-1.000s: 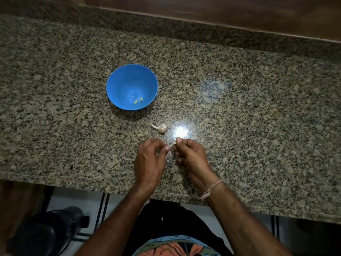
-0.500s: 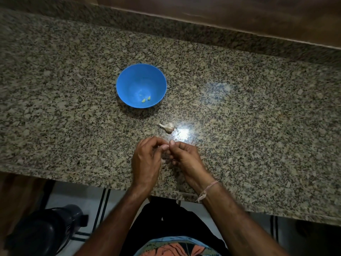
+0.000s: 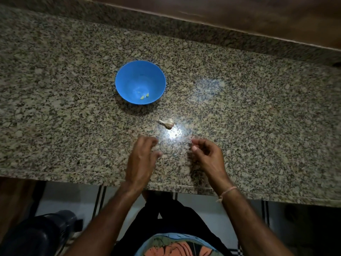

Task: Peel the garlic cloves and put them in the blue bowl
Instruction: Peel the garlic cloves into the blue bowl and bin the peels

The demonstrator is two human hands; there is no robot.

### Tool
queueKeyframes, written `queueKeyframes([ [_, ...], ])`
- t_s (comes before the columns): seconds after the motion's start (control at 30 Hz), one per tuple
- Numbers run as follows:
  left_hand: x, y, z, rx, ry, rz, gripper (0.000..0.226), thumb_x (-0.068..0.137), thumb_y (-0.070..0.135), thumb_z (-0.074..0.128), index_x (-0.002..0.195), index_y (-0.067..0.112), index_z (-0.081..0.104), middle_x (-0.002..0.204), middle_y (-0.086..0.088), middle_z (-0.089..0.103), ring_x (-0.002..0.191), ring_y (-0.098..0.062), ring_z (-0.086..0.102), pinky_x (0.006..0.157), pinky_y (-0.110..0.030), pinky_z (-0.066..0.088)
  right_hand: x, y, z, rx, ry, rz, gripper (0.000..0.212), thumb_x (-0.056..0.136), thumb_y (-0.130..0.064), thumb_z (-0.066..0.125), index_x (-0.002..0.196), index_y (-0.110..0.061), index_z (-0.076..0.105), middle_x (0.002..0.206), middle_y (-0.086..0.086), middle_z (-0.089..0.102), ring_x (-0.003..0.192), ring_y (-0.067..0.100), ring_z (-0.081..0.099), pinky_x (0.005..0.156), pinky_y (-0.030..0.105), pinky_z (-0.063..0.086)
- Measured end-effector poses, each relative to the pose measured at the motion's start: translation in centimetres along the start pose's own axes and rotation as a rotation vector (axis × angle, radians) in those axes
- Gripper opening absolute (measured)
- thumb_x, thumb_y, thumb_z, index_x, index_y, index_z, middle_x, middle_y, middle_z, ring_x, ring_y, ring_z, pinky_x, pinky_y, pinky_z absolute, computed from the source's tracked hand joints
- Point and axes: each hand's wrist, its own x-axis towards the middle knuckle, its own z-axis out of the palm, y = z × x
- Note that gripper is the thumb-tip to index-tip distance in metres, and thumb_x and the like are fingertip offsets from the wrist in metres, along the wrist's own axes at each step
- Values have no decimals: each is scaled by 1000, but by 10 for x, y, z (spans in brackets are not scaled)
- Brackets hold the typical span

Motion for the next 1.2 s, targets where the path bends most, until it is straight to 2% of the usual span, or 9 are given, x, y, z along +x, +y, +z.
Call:
queueKeyframes([
  [0.2,17,27,47,31,-91,80,47,87,19,84,129,19,61,119,2,55,104,-16,59,80,-36,57,-5,21,-8,-101,23,-50,37,93,-6,77,126,-20,70,118,-6,72,108,3,69,97,27,59],
  [0.43,25,30,57,24,-81,88,18,92,9,73,105,20,67,99,6,55,89,-17,61,69,-40,59,5,27,-14,-143,-33,-138,33,94,-6,76,126,-15,71,119,-5,70,105,1,68,87,15,57],
  [0.6,30,44,57,114,-48,62,13,92,14,78,91,18,66,88,6,57,80,-13,55,62,-26,47,11,27,-25,-167,-92,-166,33,93,-3,76,124,-12,72,117,0,69,99,-3,66,83,9,54],
  [0.73,30,48,61,169,-16,63,18,92,9,76,83,16,63,83,6,55,76,-13,53,59,-26,45,16,25,-22,-193,-149,-221,37,95,5,69,130,-5,67,119,3,63,96,-2,65,84,12,56],
  [0.8,26,48,63,140,13,21,20,96,7,70,83,19,61,86,5,58,78,-12,55,59,-22,45,20,24,-19,-283,-169,-298,45,93,-3,76,135,-8,63,118,-3,58,99,1,60,87,13,54],
  [0.9,17,45,53,-33,133,-145,19,101,7,63,86,18,63,91,5,65,79,0,59,61,-8,43,24,30,-12,-591,-208,-479,65,85,-28,85,142,-17,57,115,-9,47,103,6,43,82,11,36],
  [1.0,3,43,38,-198,250,-330,14,100,11,65,89,18,67,92,9,69,81,9,63,63,-5,46,29,31,1,-694,-224,-578,64,84,-40,84,139,-19,57,116,-5,51,102,8,39,78,22,31],
  [1.13,-14,43,31,-255,331,-411,9,97,12,71,89,17,69,93,10,72,83,10,63,66,-2,43,45,14,26,-639,-219,-591,53,88,-38,82,131,-18,59,117,-1,55,101,10,42,80,27,40],
  [1.2,-20,42,32,-275,343,-427,10,97,15,72,89,18,69,94,7,74,80,3,65,66,-5,45,50,10,25,-636,-224,-634,57,91,-36,80,139,-14,57,127,4,55,109,13,43,93,35,47],
])
